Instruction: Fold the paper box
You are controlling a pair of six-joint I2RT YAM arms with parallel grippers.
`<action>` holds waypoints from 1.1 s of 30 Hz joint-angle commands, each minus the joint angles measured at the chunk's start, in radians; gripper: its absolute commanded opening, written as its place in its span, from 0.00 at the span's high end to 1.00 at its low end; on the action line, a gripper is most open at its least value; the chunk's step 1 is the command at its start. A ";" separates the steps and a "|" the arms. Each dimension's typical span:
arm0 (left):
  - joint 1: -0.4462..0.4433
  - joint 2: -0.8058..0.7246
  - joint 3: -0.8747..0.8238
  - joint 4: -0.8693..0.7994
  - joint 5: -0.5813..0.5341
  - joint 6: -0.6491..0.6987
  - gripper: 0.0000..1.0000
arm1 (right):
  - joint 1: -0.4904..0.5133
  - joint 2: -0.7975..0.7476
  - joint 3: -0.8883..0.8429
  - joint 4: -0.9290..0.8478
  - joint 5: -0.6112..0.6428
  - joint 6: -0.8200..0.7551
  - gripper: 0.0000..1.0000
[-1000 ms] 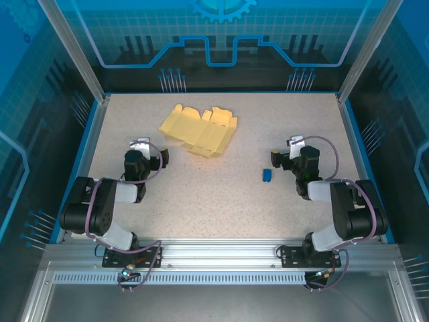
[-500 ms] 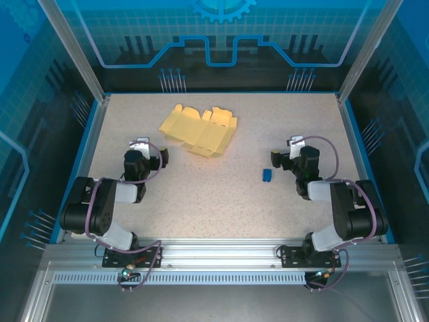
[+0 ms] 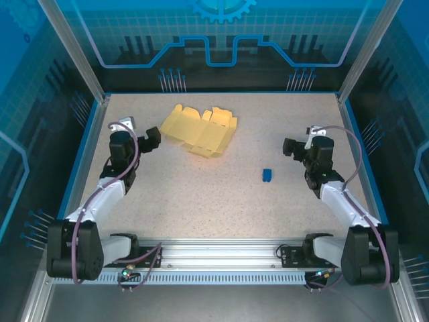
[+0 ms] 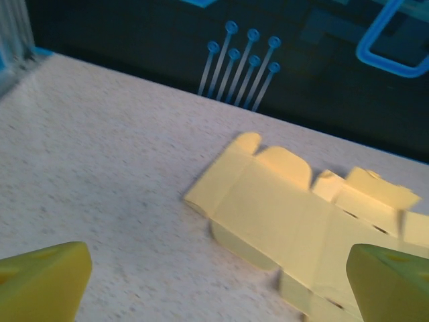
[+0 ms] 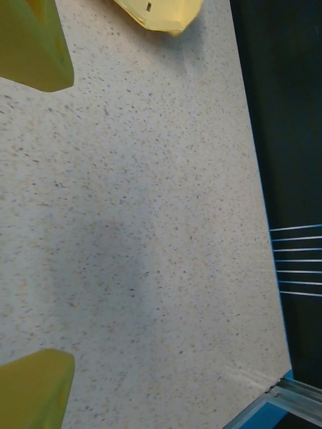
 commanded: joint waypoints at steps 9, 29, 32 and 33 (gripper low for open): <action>-0.217 0.199 0.133 -0.138 0.276 -0.195 0.06 | 0.333 0.073 0.242 -0.393 -0.067 0.094 0.01; -0.282 0.172 0.120 -0.212 0.245 -0.213 0.10 | 0.527 0.863 0.721 -0.201 -0.100 0.548 0.31; -0.288 0.135 0.099 -0.232 0.231 -0.212 0.10 | 0.529 0.918 0.758 -0.201 -0.089 0.566 0.38; -0.290 0.123 0.091 -0.236 0.224 -0.210 0.10 | 0.529 0.934 0.767 -0.199 -0.086 0.571 0.40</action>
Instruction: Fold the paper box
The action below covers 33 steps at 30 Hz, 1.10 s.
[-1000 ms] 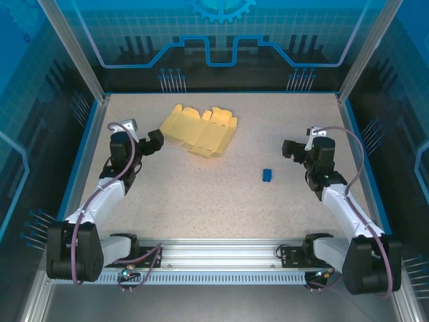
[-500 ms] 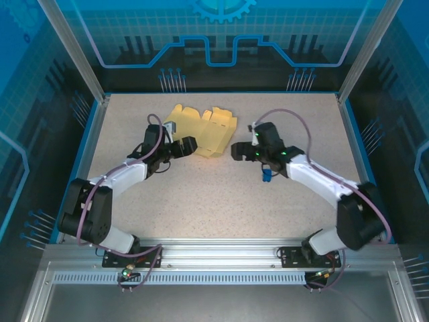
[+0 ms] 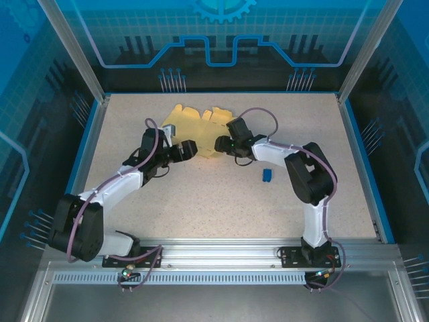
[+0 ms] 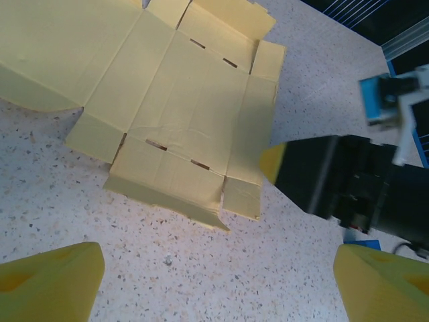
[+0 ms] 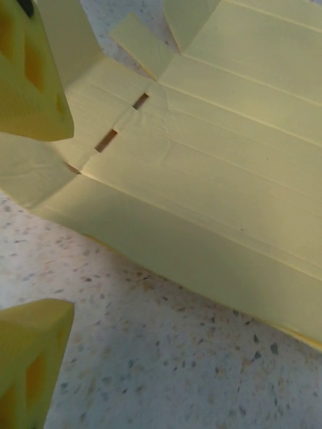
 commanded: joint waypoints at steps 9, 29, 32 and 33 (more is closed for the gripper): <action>-0.013 -0.074 -0.050 -0.054 -0.048 -0.006 0.10 | 0.005 0.114 0.092 0.062 0.012 0.080 0.59; -0.013 -0.458 -0.045 -0.182 -0.194 0.142 0.10 | -0.040 -0.312 -0.111 0.081 -0.193 -0.415 1.00; -0.013 -0.534 -0.031 -0.175 -0.148 0.263 0.10 | -0.054 -0.431 -0.138 -0.018 -0.266 -0.554 1.00; -0.013 -0.549 -0.020 -0.184 -0.131 0.303 0.10 | -0.062 -0.468 -0.140 -0.055 -0.302 -0.591 1.00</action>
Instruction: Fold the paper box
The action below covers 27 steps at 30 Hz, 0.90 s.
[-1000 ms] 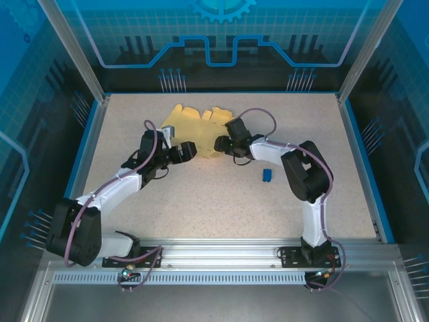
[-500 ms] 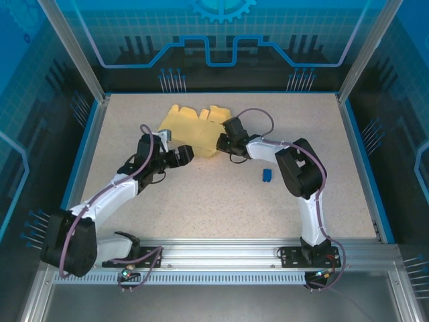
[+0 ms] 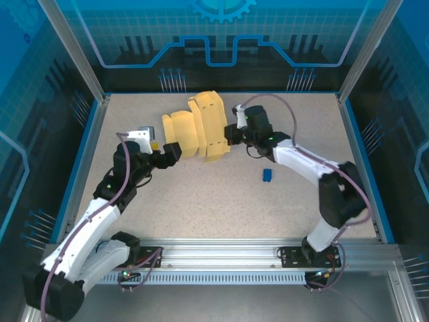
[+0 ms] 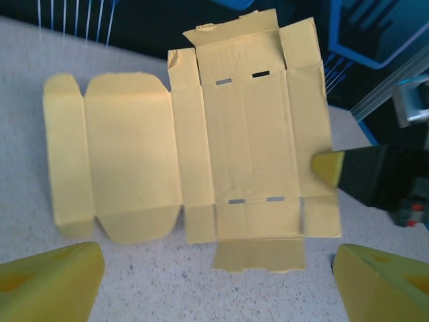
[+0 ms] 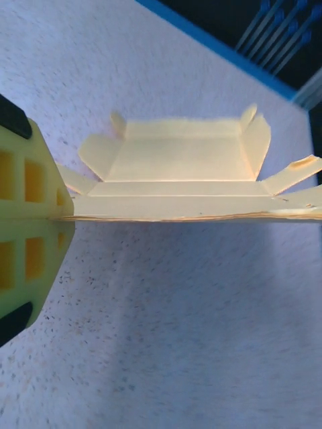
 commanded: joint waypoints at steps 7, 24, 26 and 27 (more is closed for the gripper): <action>-0.006 -0.068 0.073 0.025 0.180 0.371 0.12 | -0.047 -0.217 0.041 -0.338 -0.285 -0.384 1.00; -0.007 0.195 0.376 -0.191 0.312 0.766 0.09 | -0.082 -0.242 0.201 -0.623 -0.551 -0.720 1.00; -0.007 0.226 0.421 -0.231 0.352 0.778 0.16 | -0.097 -0.239 0.208 -0.635 -0.598 -0.747 1.00; -0.007 0.240 0.444 -0.262 0.373 0.788 0.20 | -0.102 -0.240 0.210 -0.638 -0.615 -0.757 1.00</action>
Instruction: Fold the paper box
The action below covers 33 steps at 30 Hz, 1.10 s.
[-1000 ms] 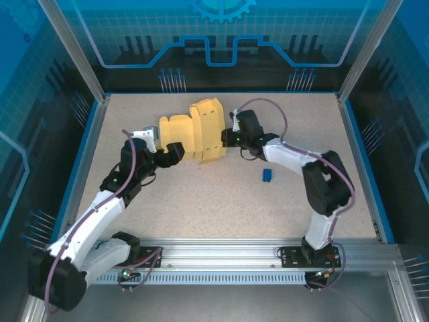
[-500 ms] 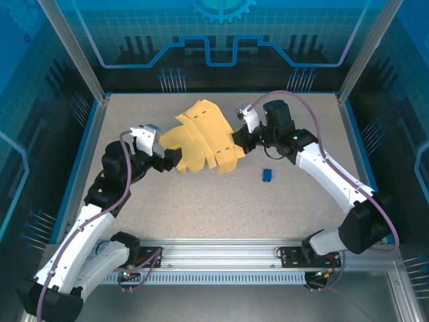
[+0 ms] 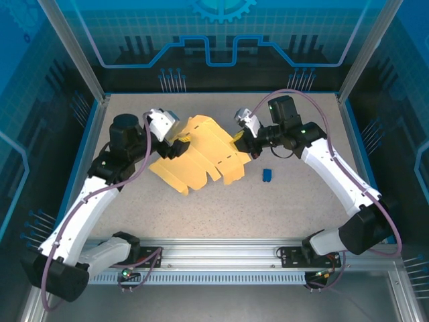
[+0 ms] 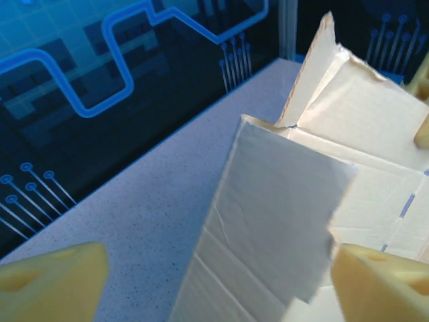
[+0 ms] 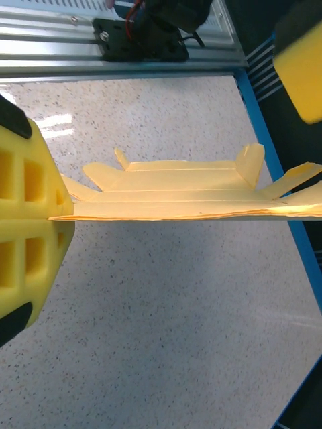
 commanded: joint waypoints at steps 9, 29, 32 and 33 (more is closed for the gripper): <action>0.001 0.129 0.245 -0.291 0.227 0.062 0.47 | -0.075 -0.004 0.067 -0.088 -0.241 -0.167 1.00; 0.050 0.072 0.184 -0.231 0.458 -0.187 1.00 | -0.033 -0.055 0.030 0.065 -0.070 -0.076 0.97; 0.050 0.076 0.174 -0.224 0.454 -0.270 1.00 | 0.016 -0.097 -0.024 0.131 0.042 -0.066 0.95; 0.050 0.082 0.175 -0.226 0.452 -0.298 1.00 | 0.038 -0.111 -0.046 0.160 0.100 -0.064 0.94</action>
